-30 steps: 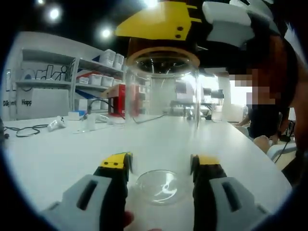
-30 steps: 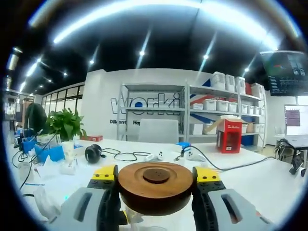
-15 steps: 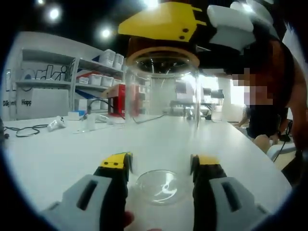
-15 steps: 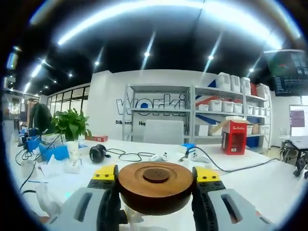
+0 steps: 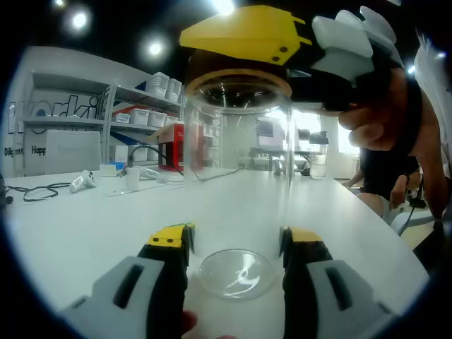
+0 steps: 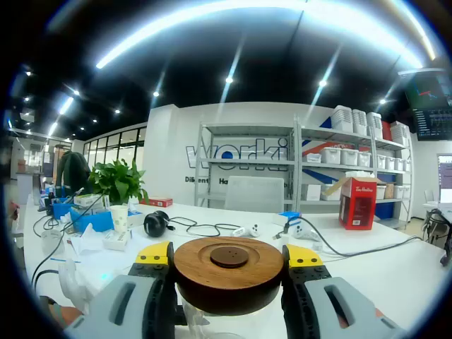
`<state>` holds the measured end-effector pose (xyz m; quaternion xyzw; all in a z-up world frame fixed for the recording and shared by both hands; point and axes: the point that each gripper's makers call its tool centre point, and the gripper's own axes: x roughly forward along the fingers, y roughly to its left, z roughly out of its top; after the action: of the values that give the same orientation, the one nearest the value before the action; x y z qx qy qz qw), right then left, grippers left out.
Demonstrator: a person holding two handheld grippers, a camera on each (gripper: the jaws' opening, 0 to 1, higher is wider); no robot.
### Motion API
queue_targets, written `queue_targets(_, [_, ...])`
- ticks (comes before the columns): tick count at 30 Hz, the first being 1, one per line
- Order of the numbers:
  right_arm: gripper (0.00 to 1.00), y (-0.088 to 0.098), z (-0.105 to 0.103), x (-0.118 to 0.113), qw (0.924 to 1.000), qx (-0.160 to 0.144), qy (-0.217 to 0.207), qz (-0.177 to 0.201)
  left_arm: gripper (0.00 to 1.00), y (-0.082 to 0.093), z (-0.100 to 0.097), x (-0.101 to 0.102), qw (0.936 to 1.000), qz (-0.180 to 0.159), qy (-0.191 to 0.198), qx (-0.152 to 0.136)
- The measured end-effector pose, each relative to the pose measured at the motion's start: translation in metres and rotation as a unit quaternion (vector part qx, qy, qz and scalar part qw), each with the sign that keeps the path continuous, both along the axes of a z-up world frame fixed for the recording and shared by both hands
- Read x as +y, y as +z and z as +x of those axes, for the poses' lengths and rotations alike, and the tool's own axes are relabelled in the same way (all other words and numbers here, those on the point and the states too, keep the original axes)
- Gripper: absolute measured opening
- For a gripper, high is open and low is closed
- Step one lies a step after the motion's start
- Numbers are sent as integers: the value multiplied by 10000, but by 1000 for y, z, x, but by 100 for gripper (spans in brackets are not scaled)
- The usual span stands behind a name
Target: Clamp the coffee can twist off the lid put the lid on the table pick up the lid cover the can tighten the lid
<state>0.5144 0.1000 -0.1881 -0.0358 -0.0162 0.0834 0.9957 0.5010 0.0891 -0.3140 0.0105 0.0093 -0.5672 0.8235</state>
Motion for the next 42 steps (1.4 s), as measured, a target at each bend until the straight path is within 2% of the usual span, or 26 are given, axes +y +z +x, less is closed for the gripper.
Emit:
queue_targets(17, [54,0,-1,1,9974,4,719,44,43,0,-2,-1,10000,0,-8,0])
queue_targets(42, [54,0,-2,6,9826,25,1855,13,43,0,-2,0,10000,-9,-17,8])
